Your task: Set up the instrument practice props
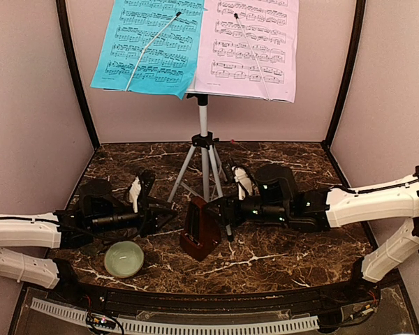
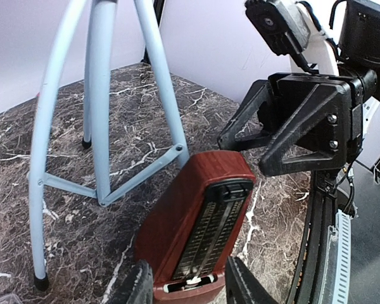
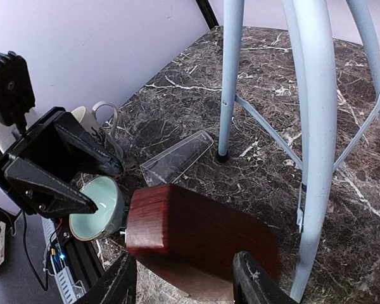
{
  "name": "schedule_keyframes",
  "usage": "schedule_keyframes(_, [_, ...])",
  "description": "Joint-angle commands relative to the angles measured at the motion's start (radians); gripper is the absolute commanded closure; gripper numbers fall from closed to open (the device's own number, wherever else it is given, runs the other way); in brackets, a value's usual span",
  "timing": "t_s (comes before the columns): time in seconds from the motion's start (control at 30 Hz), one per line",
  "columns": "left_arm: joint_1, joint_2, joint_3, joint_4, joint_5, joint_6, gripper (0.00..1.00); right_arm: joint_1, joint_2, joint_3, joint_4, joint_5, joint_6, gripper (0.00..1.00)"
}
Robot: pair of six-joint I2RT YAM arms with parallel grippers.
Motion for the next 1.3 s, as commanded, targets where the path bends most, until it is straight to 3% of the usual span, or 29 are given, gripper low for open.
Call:
schedule_keyframes(0.0, [-0.056, 0.034, 0.019, 0.085, -0.102, 0.029, 0.59, 0.009, 0.017, 0.041, 0.028, -0.001, 0.009, 0.50])
schedule_keyframes(0.5, [-0.106, 0.167, 0.087, 0.104, -0.137, 0.038, 0.59, 0.010, 0.031, 0.059, 0.046, -0.002, 0.005, 0.55])
schedule_keyframes(1.27, [-0.106, 0.219, 0.126, 0.083, -0.154, 0.055, 0.61, 0.010, 0.051, 0.059, 0.052, -0.005, 0.004, 0.61])
